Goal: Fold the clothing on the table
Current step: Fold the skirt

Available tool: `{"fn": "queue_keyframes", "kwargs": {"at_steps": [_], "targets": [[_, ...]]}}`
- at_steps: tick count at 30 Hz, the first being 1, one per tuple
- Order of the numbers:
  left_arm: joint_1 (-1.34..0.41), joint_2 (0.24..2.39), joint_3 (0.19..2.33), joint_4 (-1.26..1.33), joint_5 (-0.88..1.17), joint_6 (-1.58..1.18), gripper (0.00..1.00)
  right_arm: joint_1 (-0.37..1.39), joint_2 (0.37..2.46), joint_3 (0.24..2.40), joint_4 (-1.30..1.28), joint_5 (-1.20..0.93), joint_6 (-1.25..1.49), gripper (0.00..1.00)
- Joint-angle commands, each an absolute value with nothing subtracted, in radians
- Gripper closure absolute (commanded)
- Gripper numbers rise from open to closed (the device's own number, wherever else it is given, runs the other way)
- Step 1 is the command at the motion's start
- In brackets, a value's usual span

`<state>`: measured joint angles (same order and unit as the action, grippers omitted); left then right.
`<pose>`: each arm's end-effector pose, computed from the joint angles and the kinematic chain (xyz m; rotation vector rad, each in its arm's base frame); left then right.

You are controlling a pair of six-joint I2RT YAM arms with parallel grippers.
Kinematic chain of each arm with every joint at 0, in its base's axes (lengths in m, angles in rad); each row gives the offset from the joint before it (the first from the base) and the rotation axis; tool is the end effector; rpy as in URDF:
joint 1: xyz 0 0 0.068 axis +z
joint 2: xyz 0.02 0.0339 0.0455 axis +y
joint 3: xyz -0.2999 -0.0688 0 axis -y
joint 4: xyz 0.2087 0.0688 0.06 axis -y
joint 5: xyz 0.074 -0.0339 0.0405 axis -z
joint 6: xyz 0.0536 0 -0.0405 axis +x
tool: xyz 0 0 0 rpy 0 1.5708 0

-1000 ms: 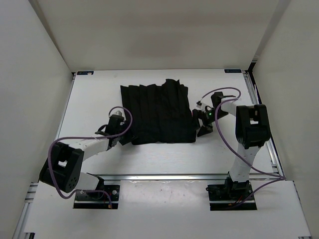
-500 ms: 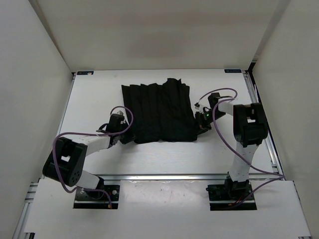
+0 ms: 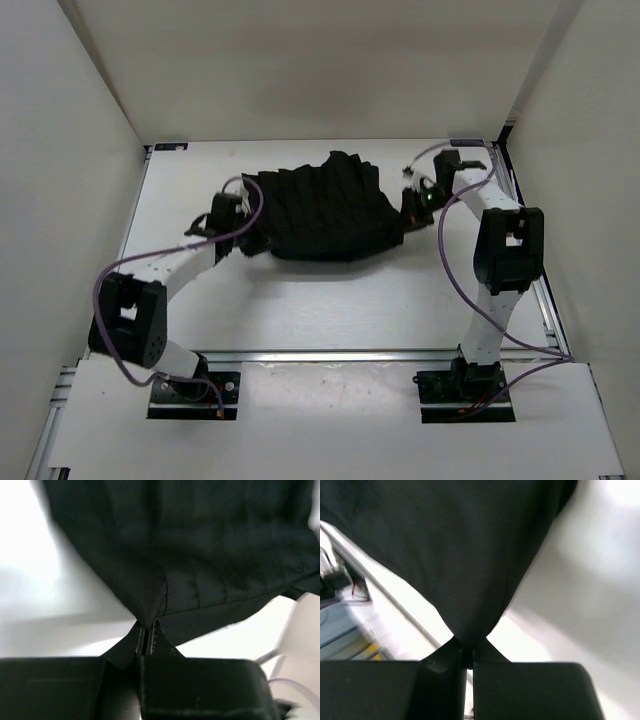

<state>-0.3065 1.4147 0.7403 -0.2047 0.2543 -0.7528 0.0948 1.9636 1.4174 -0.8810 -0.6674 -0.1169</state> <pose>0.2382 -0.0895 0.2294 -0.4529 2.5300 -0.7507 0.3562 0.0672 0.2185 -0.3696 2.8099 0.9799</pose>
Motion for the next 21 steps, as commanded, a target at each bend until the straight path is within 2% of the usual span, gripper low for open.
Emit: {"fn": "queue_keyframes", "kwargs": {"at_steps": [1,2,4,6,7,9,11,13,16,17,19,21], "targets": [[-0.221,1.527,1.080,-0.209,0.333,-0.700,1.00,0.084,1.995,1.757,-0.887,-0.681,-0.185,1.00],[-0.215,1.604,1.151,-0.227,0.357,-0.693,1.00,0.090,2.009,1.893,-0.882,-0.687,-0.195,1.00],[-0.212,1.702,1.503,-0.280,0.377,-0.670,1.00,0.089,2.040,2.076,-0.845,-0.704,-0.160,0.99],[-0.231,1.779,1.730,-0.287,0.353,-0.637,1.00,0.069,2.051,2.276,-0.764,-0.776,-0.070,1.00],[-0.253,1.785,1.818,-0.282,0.321,-0.611,1.00,0.052,2.051,2.305,-0.740,-0.791,-0.043,1.00],[-0.276,1.761,1.826,-0.270,0.281,-0.597,1.00,0.034,2.039,2.332,-0.735,-0.828,-0.003,1.00],[-0.290,1.692,1.683,-0.232,0.288,-0.589,1.00,0.018,1.996,2.211,-0.790,-0.844,-0.047,1.00],[-0.298,1.541,1.344,-0.158,0.297,-0.591,1.00,0.002,1.930,1.997,-0.828,-0.847,-0.104,1.00],[-0.319,1.338,0.885,-0.049,0.305,-0.658,1.00,-0.055,1.801,1.502,-0.845,-0.822,-0.248,1.00],[-0.337,1.307,0.721,-0.023,0.310,-0.688,1.00,-0.067,1.742,1.424,-0.839,-0.815,-0.258,1.00],[-0.379,1.165,0.534,-0.028,0.302,-0.730,1.00,-0.080,1.691,1.187,-0.869,-0.776,-0.337,1.00],[-0.423,1.057,0.370,-0.028,0.296,-0.800,1.00,-0.077,1.669,1.079,-0.912,-0.750,-0.362,1.00]]}}
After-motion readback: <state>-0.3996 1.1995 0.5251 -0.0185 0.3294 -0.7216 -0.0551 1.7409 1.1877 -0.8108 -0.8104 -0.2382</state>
